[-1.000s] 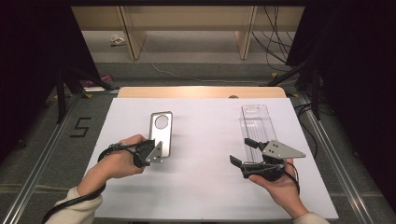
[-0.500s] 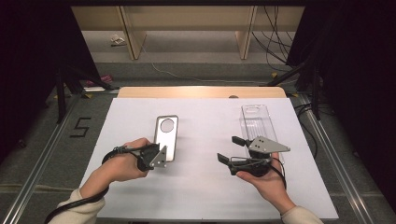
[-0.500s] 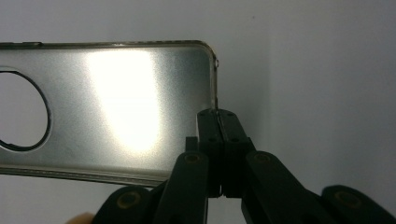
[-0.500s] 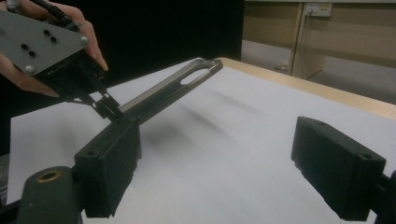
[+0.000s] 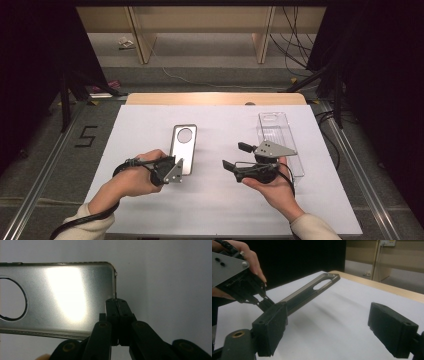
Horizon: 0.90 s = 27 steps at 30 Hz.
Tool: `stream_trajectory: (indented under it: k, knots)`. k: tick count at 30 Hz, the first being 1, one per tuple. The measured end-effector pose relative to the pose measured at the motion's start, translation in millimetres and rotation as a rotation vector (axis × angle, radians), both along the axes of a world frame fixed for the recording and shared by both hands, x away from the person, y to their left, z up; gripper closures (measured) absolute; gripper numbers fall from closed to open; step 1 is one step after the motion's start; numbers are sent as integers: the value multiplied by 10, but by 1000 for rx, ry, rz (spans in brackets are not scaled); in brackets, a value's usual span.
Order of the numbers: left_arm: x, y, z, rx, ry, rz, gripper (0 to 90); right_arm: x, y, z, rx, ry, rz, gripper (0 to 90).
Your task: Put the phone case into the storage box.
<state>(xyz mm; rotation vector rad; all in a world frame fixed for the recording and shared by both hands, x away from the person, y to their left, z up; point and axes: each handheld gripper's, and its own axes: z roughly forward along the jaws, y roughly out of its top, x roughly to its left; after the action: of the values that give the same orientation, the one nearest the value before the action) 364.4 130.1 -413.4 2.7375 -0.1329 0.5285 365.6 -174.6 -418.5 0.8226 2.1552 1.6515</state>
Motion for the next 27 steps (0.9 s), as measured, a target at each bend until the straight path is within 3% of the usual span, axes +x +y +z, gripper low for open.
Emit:
stream_trajectory:
  k: [15,27]
  knots:
    - [-77,-123,44,-6,-25,-41,889,118,84,-18,15,35,-11,173]
    - [-117,-229,40,7,-22,-74,889,180,110,-40,16,55,-20,177]
